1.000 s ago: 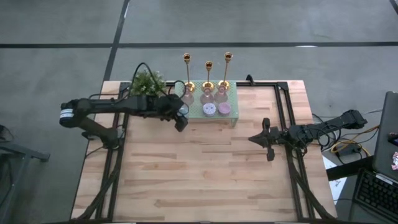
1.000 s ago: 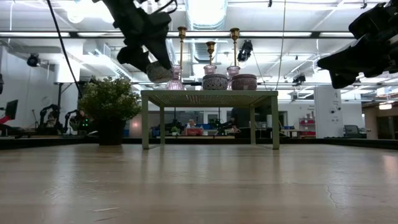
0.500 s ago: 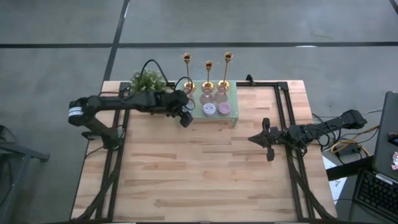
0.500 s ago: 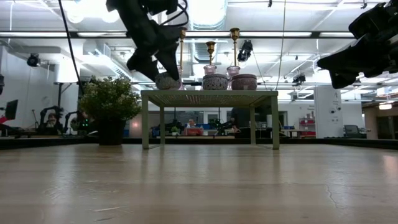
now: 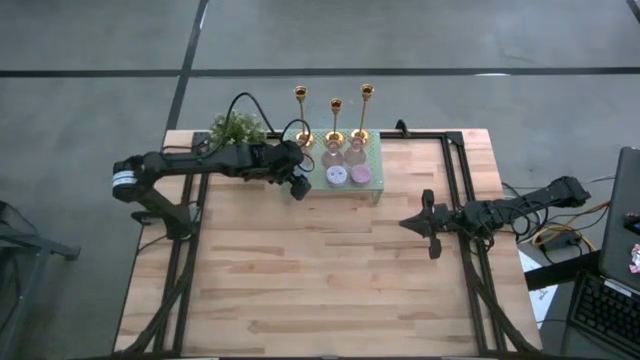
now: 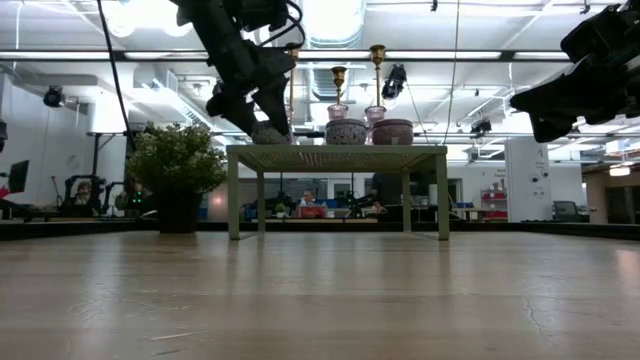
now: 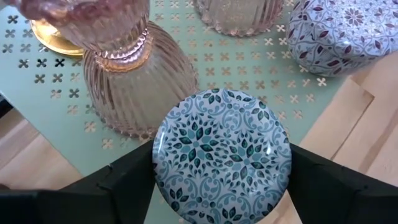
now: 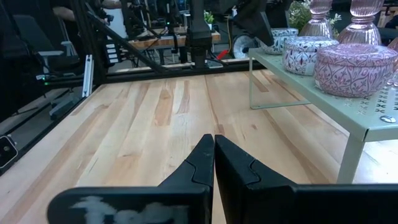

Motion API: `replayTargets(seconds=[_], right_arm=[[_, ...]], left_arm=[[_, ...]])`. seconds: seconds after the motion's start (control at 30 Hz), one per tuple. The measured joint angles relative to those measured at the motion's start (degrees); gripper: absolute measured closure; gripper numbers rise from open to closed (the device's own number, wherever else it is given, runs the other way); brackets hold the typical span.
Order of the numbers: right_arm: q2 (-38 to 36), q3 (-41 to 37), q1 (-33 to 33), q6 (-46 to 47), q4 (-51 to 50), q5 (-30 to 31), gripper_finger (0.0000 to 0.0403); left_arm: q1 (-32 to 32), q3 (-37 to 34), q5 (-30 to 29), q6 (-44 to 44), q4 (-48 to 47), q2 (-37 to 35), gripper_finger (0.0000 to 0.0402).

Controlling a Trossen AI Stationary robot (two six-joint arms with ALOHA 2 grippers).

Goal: Stock candles and vases on shelf
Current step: Align the green patterned scented candle with the other scented candles on the shelf, then return to Home Position

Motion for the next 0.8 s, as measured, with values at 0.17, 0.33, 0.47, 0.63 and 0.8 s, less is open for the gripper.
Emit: replayTargets(seconds=[0.17, 0.33, 0.47, 0.63, 0.8], right_arm=[[0.0, 0.0, 0.0, 0.0, 0.0, 0.01, 0.0394], [0.0, 0.0, 0.01, 0.0, 0.0, 0.0, 0.0394], [0.0, 0.0, 0.02, 0.0, 0.0, 0.01, 0.0394], [0.0, 0.0, 0.02, 0.0, 0.0, 0.01, 0.0394], [0.0, 0.0, 0.02, 0.0, 0.0, 0.0, 0.0394]], left_arm=[[0.0, -0.02, -0.02, 0.16, 0.66, 0.09, 0.0075], [-0.02, -0.02, -0.05, 0.45, 1.18, 0.09, 0.0053], [-0.02, -0.02, -0.07, 1.22, 1.27, 0.09, 0.0042], [-0.02, 0.03, -0.09, 1.95, 1.21, -0.2, 0.0041], [-0.02, 1.08, -0.09, 3.1, 1.17, -1.21, 0.004]])
